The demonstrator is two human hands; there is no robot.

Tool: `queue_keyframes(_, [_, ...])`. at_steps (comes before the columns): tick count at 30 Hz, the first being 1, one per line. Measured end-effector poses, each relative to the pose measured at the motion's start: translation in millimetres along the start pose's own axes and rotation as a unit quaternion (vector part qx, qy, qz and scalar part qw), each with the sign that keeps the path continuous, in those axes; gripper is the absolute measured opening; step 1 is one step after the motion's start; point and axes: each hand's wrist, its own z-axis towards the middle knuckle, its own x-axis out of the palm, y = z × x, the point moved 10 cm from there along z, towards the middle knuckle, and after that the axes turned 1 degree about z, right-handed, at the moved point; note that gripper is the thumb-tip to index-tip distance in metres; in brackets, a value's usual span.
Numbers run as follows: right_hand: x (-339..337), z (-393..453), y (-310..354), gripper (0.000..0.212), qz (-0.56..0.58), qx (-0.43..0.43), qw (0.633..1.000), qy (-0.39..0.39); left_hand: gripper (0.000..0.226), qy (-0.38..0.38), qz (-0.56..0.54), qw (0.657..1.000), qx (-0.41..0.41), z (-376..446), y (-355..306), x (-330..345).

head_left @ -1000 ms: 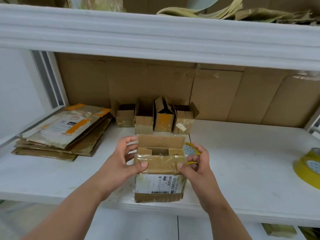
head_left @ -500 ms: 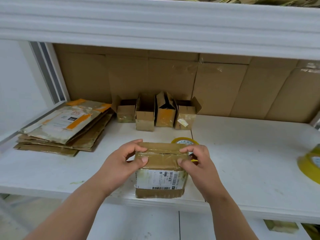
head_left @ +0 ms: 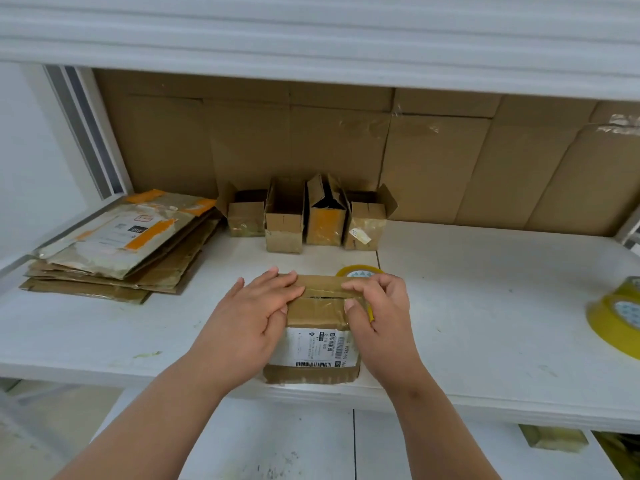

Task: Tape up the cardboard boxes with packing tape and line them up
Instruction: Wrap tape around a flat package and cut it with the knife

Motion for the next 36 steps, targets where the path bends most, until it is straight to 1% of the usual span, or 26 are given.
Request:
queue_keyframes(1, [-3.0,-1.5,0.6,0.023,-0.014,-0.010,1.000,-0.019,0.061,0.010,0.015,1.000,-0.005,0.2,1.6,0.7])
queue_keyframes(3, [-10.5,-3.2,4.3,0.019,-0.049,-0.030,0.997,-0.054,0.072,0.021,0.040,0.999,-0.014,-1.2,0.7,1.8])
queue_keyframes(4, [-11.5,-3.3,6.2,0.022,-0.066,-0.037,0.995,-0.058,0.076,0.022,0.053,0.998,-0.017,-2.1,-1.4,1.8])
queue_keyframes(7, [-4.9,0.1,11.6,0.033,-0.107,-0.058,0.992,-0.025,0.084,0.016,0.125,0.992,-0.017,-0.1,-11.9,-3.0])
queue_keyframes(9, [-2.4,2.5,13.6,0.033,-0.126,-0.072,0.989,-0.012,0.086,0.010,0.171,0.985,-0.003,5.8,-24.0,-6.0])
queue_keyframes(11, [-1.7,3.7,13.6,0.030,-0.130,-0.069,0.989,-0.003,0.084,0.007,0.176,0.984,0.008,9.0,-35.2,-3.7])
queue_keyframes(14, [2.6,0.9,12.1,0.035,-0.132,-0.061,0.989,0.018,0.093,0.040,0.154,0.987,-0.001,7.3,-36.1,9.7])
queue_keyframes(17, [2.0,-2.2,7.3,0.039,-0.123,-0.058,0.990,0.030,0.103,0.089,0.188,0.978,0.017,11.9,-31.1,19.7])
queue_keyframes(19, [0.5,-3.2,4.9,0.041,-0.126,-0.059,0.990,0.038,0.113,0.117,0.192,0.974,0.019,14.5,-29.0,24.4])
queue_keyframes(20, [-0.6,-3.2,4.6,0.042,-0.128,-0.060,0.989,0.040,0.115,0.130,0.188,0.974,0.017,14.6,-28.7,25.5])
queue_keyframes(22, [-2.0,-2.2,6.3,0.040,-0.124,-0.067,0.989,0.037,0.113,0.154,0.175,0.972,0.013,13.8,-27.5,28.1])
queue_keyframes(23, [-2.1,-1.7,6.3,0.037,-0.103,-0.066,0.992,0.037,0.110,0.164,0.168,0.972,0.012,13.6,-28.2,27.7])
queue_keyframes(24, [-2.5,-0.8,3.9,0.033,-0.060,-0.051,0.996,0.035,0.102,0.171,0.160,0.972,0.009,14.1,-28.4,26.5])
queue_keyframes(25, [-4.4,0.7,-1.9,0.027,0.004,-0.018,1.000,0.024,0.088,0.176,0.150,0.973,0.003,15.3,-28.1,25.0])
queue_keyframes(26, [-9.6,2.3,-10.3,0.022,0.083,0.028,0.996,-0.002,0.073,0.178,0.135,0.975,-0.007,16.5,-27.3,23.6])
queue_keyframes(27, [-18.0,2.9,-23.4,0.020,0.153,0.077,0.984,-0.049,0.064,0.173,0.114,0.978,-0.017,17.4,-27.0,21.8])
queue_keyframes(28, [-28.4,1.5,-39.0,0.024,0.190,0.121,0.969,-0.104,0.060,0.165,0.094,0.982,-0.023,18.0,-26.8,20.4])
queue_keyframes(29, [-36.4,-0.4,-53.9,0.029,0.185,0.160,0.959,-0.142,0.058,0.156,0.078,0.984,-0.026,17.9,-26.4,19.4])
queue_keyframes(30, [-39.4,0.0,-67.4,0.032,0.149,0.185,0.960,-0.148,0.056,0.148,0.065,0.986,-0.029,18.0,-25.9,18.7])
queue_keyframes(31, [-36.9,2.4,-78.2,0.034,0.097,0.194,0.968,-0.124,0.054,0.143,0.055,0.988,-0.032,17.8,-25.4,18.0])
queue_keyframes(32, [-29.3,6.1,-86.3,0.038,0.038,0.192,0.978,-0.078,0.052,0.140,0.048,0.988,-0.034,18.3,-25.0,17.6])
queue_keyframes(34, [-7.6,11.7,-94.0,0.049,-0.074,0.151,0.985,0.024,0.048,0.140,0.036,0.989,-0.037,19.7,-24.0,17.8])
queue_keyframes(36, [9.6,14.5,-97.1,0.057,-0.188,0.100,0.973,0.092,0.047,0.140,0.014,0.989,-0.042,21.6,-23.4,17.4])
